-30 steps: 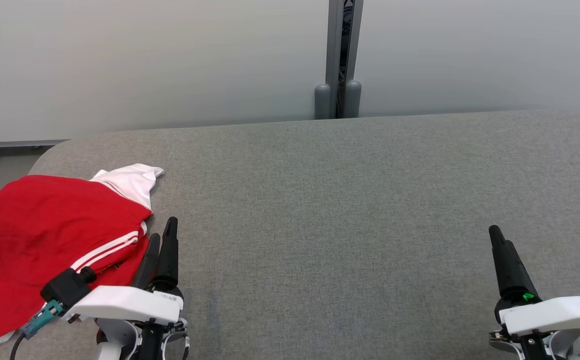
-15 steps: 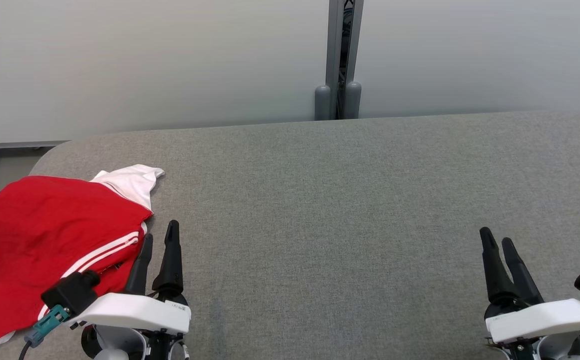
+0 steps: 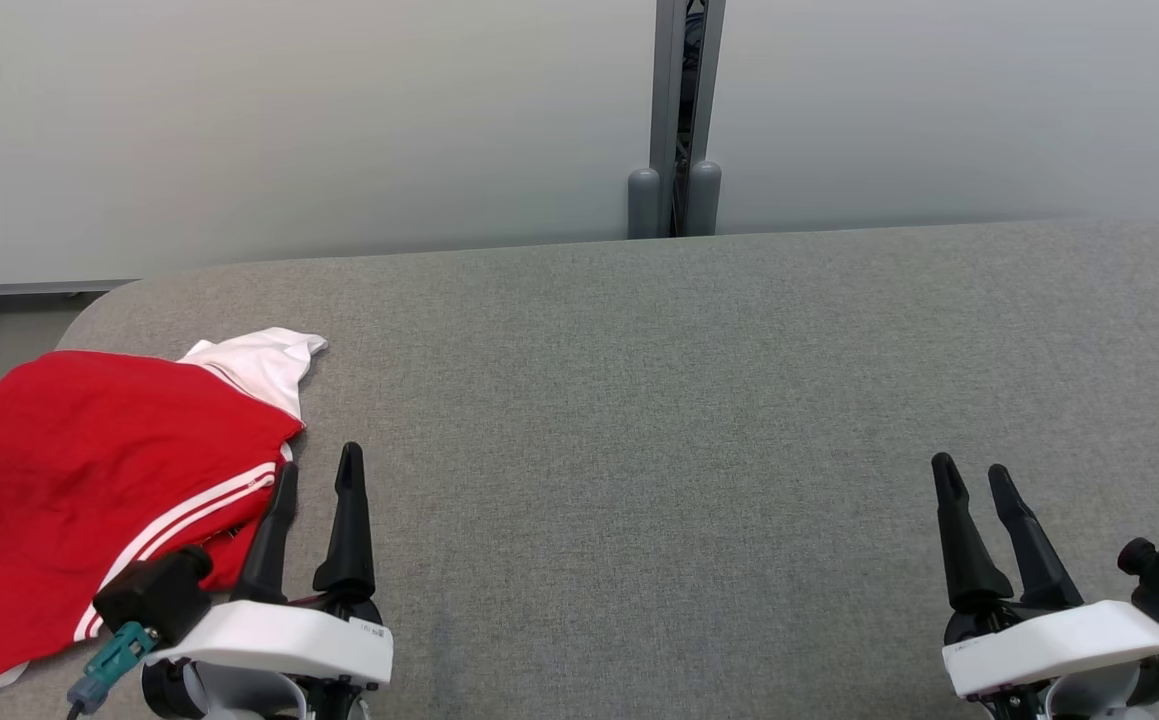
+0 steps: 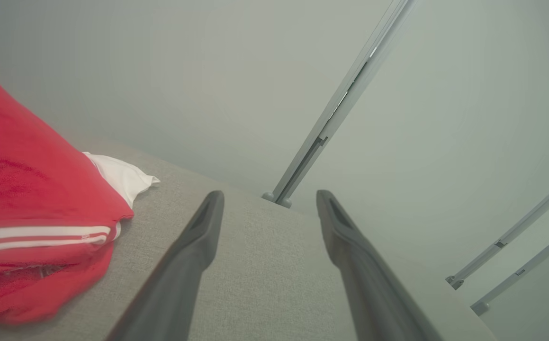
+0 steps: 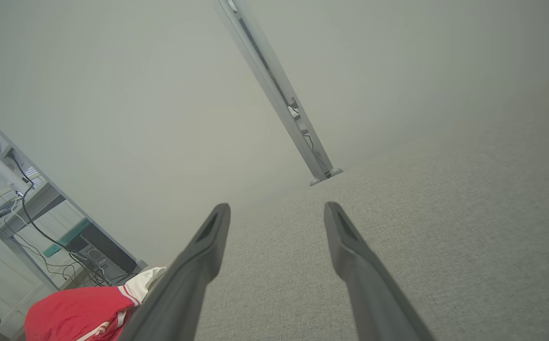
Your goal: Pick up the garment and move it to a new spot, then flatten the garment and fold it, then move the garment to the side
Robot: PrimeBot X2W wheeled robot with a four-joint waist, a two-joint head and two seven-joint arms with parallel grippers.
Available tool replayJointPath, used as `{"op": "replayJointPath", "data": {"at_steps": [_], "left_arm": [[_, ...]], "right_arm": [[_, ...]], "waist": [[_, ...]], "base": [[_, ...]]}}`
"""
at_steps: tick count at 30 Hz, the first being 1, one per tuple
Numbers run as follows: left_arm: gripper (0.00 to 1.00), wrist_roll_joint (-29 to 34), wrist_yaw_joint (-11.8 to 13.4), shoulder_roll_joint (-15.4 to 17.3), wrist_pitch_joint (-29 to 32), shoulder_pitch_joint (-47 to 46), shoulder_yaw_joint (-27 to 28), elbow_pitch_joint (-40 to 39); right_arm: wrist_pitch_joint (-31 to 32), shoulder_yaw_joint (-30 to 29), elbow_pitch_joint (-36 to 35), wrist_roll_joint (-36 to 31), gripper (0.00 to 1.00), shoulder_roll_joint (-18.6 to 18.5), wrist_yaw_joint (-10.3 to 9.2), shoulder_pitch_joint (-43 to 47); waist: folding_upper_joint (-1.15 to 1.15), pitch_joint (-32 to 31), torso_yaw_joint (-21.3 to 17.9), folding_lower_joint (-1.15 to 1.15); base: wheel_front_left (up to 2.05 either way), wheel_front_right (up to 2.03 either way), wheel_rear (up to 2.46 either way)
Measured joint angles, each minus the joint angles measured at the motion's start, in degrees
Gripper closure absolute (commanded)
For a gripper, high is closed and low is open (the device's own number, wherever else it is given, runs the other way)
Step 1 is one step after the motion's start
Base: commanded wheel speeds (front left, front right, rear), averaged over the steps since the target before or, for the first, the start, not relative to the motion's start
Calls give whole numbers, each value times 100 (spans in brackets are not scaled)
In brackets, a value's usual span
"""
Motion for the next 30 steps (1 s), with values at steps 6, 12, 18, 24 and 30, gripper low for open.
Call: {"op": "replayJointPath", "data": {"at_steps": [6, 12, 18, 24, 30], "left_arm": [[0, 347, 105, 1, -81, 87, 4, -114], [0, 716, 200, 3, -153, 194, 12, -177], [0, 1057, 198, 5, -225, 219, 1, -240], [0, 1378, 199, 7, -299, 308, 4, -299], [0, 1646, 235, 8, -354, 364, 15, -338]], "right_arm": [[-94, 93, -53, -343, 0, -7, 0, 1], [-192, 115, -81, -668, 0, -13, 0, 23], [-278, 164, -103, -969, 0, -18, 0, 25], [-354, 189, -112, -1257, 0, -21, 0, 59], [-445, 165, -123, -1491, 0, -26, 0, 83]], "waist": [[0, 3, -5, 0], [0, 3, -20, 0], [0, 7, -38, 0], [0, 0, -61, 0], [0, -6, -78, 0]], "base": [[0, 0, 0], [0, 0, 0], [0, 0, 0], [0, 0, 0], [0, 0, 0]]}}
